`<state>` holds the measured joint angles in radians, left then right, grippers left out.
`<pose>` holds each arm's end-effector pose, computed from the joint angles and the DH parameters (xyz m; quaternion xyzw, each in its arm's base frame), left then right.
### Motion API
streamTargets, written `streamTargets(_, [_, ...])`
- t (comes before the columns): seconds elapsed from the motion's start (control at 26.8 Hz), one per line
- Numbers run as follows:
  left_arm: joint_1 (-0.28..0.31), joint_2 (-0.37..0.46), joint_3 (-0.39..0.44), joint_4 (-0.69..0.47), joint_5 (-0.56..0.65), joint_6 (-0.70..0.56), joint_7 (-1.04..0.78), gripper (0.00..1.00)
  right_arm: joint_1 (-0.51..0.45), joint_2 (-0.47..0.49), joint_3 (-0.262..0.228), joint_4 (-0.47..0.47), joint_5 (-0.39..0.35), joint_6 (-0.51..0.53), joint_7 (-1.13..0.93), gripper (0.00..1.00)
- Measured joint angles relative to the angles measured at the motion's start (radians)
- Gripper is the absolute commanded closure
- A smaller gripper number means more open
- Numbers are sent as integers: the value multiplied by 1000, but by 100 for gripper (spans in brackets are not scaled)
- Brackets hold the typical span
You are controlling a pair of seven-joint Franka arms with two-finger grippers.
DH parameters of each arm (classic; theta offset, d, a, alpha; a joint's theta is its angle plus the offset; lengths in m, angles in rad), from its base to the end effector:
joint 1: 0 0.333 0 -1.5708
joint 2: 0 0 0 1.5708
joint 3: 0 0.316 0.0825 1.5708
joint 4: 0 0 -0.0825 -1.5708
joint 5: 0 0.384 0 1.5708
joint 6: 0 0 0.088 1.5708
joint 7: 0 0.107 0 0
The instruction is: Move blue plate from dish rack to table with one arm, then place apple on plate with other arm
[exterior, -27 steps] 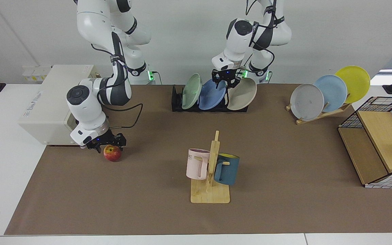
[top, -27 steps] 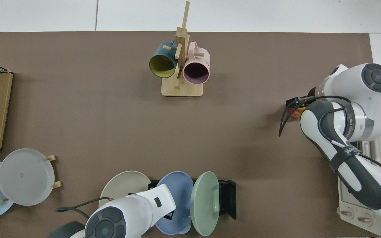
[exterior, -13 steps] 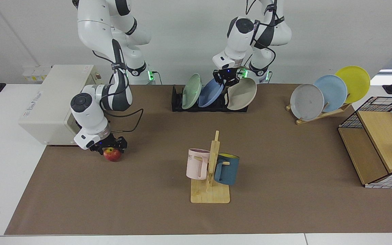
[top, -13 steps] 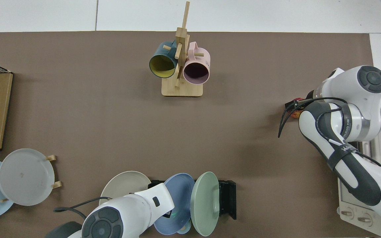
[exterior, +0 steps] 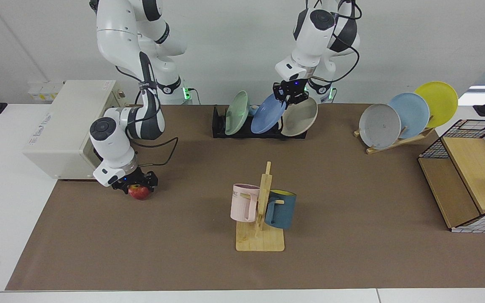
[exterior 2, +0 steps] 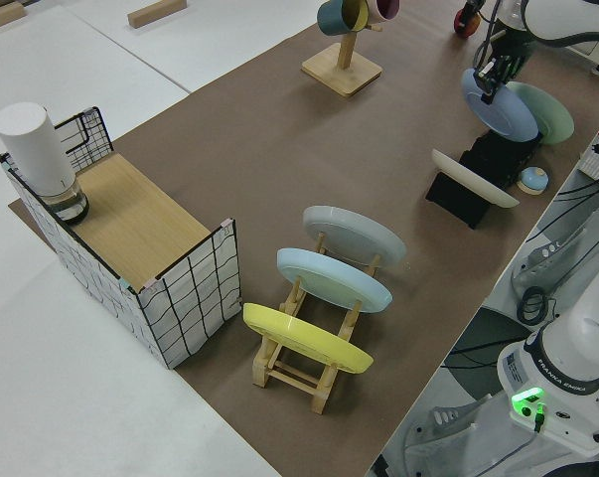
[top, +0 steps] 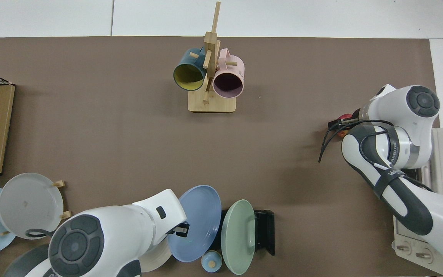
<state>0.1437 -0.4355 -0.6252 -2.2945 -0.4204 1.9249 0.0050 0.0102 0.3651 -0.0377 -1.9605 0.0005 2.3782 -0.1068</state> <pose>0.3730 -0.2487 0.4844 0.9866 -0.1460 -0.0107 0.0716 0.6194 -0.0160 0.2936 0.9988 0.0409 0.0259 0.0083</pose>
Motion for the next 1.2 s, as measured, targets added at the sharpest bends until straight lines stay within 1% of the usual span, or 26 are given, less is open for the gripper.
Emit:
streamTargets(0.11, [5, 25, 15, 26, 47, -2, 0, 100, 0, 1, 0, 0, 0, 1, 0, 0])
streamTargets(0.19, [5, 51, 39, 49, 66, -2, 0, 100, 0, 1, 0, 0, 0, 1, 0, 0])
streamTargets(0.22, [5, 68, 57, 64, 72, -2, 0, 100, 0, 1, 0, 0, 0, 1, 0, 2])
streamTargets(0.26, [5, 90, 81, 85, 77, -2, 0, 100, 0, 1, 0, 0, 0, 1, 0, 19])
streamTargets(0.3, [5, 112, 105, 104, 81, -2, 1, 100, 0, 1, 0, 0, 0, 2, 0, 54])
streamTargets(0.34, [5, 137, 130, 124, 83, -2, 3, 100, 0, 1, 0, 0, 0, 2, 0, 86])
streamTargets(0.37, [5, 160, 152, 142, 82, -2, 7, 100, 0, 1, 0, 0, 0, 2, 0, 100])
streamTargets(0.52, [5, 264, 228, 194, 41, 7, 21, 100, 0, 1, 1, 1, 0, 2, 0, 100])
streamTargets(0.6, [5, 316, 244, 207, 1, 24, 30, 100, 0, 1, 1, 2, 0, 2, -1, 100])
streamTargets(0.78, [3, 431, 245, 214, -97, 88, 31, 100, 0, 1, 1, 6, 0, 3, -1, 100])
streamTargets(0.97, [-2, 505, 244, 210, -181, 189, 41, 100, 0, 0, 2, 40, 0, -3, -13, 100])
streamTargets(1.2, [-9, 578, 244, 201, -235, 254, 133, 100, 4, -27, 5, 129, 0, -92, -39, 100])
